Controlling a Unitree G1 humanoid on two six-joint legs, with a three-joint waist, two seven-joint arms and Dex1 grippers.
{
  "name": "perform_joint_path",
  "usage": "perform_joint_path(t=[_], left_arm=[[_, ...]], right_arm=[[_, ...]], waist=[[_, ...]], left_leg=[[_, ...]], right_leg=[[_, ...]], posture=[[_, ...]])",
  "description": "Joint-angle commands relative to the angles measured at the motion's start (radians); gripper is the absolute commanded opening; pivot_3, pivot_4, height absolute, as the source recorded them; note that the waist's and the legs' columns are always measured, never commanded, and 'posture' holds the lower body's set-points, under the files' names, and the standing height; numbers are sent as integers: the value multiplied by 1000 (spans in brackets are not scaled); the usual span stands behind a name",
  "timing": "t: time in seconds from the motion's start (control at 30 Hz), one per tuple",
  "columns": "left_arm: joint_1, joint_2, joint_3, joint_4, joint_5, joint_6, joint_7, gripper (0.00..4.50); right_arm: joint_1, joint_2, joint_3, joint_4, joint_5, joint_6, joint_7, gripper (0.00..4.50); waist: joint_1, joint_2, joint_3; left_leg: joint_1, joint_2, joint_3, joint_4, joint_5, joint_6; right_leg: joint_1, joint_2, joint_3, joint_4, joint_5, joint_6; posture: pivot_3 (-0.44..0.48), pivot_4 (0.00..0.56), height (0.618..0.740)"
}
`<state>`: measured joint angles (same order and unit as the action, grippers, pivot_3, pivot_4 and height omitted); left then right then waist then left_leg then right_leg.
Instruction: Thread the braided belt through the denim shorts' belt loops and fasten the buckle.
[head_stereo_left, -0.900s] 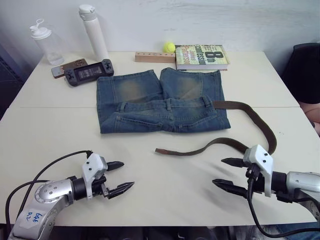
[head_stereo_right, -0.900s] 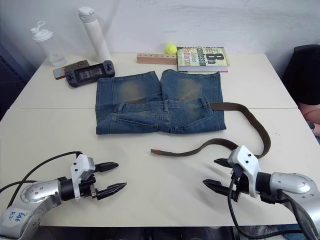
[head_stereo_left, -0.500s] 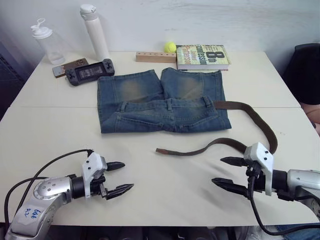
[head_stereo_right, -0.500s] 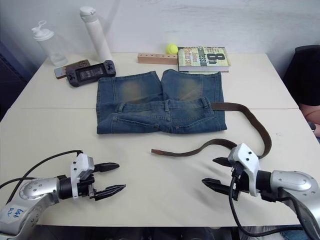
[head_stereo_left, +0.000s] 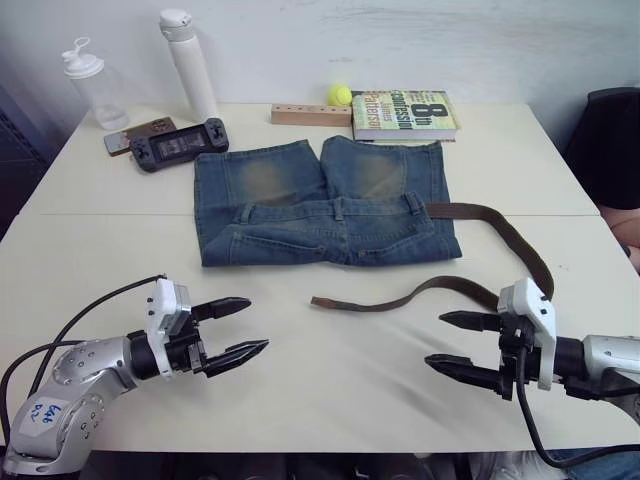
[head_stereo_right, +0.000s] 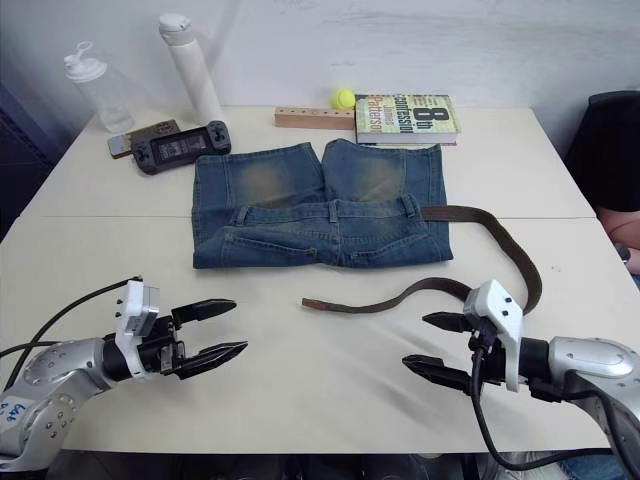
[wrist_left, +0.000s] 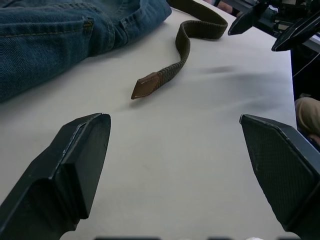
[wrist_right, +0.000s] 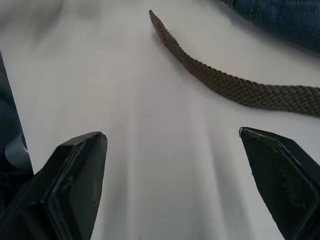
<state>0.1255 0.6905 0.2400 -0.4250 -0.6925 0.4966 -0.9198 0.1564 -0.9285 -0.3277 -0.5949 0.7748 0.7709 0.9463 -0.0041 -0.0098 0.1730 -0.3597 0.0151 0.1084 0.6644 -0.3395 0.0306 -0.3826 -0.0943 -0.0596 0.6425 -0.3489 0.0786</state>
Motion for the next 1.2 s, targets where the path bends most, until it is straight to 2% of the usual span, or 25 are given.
perform_joint_path(t=[0.03, 0.23, 0.33, 0.43, 0.63, 0.77, 0.87, 1.03, 1.1, 1.2], left_arm=[[-8, 38, 57, -20, -13, -21, -28, 4500], [-42, 118, 184, 37, -18, -46, -78, 4500], [-23, 134, 226, 12, -29, -34, -74, 4500], [29, 132, 267, -33, -34, -20, -61, 4500], [153, 89, 316, -140, -10, -12, 6, 4500], [215, 63, 338, -191, -5, -2, 59, 4500], [251, 46, 362, -216, -37, 17, 84, 4500], [260, 21, 369, -235, -129, 57, 102, 4500], [225, 5, 322, -236, -221, 101, 114, 4500], [165, -16, 250, -231, -311, 148, 140, 4500]], right_arm=[[-117, -25, 8, -18, 57, 37, -14, 4483], [-514, -79, 214, 55, 39, 128, 13, 4483], [-653, -92, 354, 100, -46, 120, 52, 4483], [-728, -81, 525, 157, -199, 21, 120, 4483], [-808, 73, 792, 341, -479, -177, 152, 4483], [-789, 142, 880, 408, -618, -261, 119, 4483], [-776, 155, 867, 425, -641, -278, 135, 3658], [-796, 169, 750, 428, -546, -222, 180, 1109], [-803, 167, 668, 410, -432, -137, 234, 65], [-811, 146, 580, 375, -308, -19, 290, 19]], waist=[[-2, 0, 0], [-25, 0, 2], [-27, 1, 3], [-27, 1, 3], [-25, 0, 2], [-25, 0, 2], [-25, 0, 3], [-25, 0, 3], [-25, 0, 3], [-24, 1, 3]], left_leg=[[0, 0, 0, 0, 0, 0], [1, 0, -4, -1, 1, -2], [-1, 0, -5, -2, 1, -3], [-3, 0, -6, -2, 0, -3], [-11, 0, -8, 2, 0, -2], [-11, 0, -10, 4, 1, -3], [-9, 0, -11, 5, 2, -3], [-7, 0, -15, 6, 2, -3], [-8, 0, -16, 5, 2, -3], [-8, 0, -17, 4, 2, -3]], right_leg=[[0, 0, 0, 0, 0, 0], [0, 0, -3, 1, -1, -2], [0, 0, -5, 0, -1, -3], [-1, 0, -7, -2, -1, -3], [-5, 0, -9, -2, -1, -2], [-4, -1, -11, -1, -1, -2], [-2, -1, -12, 0, -1, -2], [2, -2, -15, 0, -1, -2], [2, -2, -16, -1, -1, -2], [2, -2, -16, -2, -1, -2]], posture=[[0, 150, 738], [0, 150, 738], [0, 150, 738], [0, 150, 738], [0, 150, 738], [0, 150, 738], [0, 150, 738], [0, 150, 738], [0, 150, 738], [0, 150, 738]])
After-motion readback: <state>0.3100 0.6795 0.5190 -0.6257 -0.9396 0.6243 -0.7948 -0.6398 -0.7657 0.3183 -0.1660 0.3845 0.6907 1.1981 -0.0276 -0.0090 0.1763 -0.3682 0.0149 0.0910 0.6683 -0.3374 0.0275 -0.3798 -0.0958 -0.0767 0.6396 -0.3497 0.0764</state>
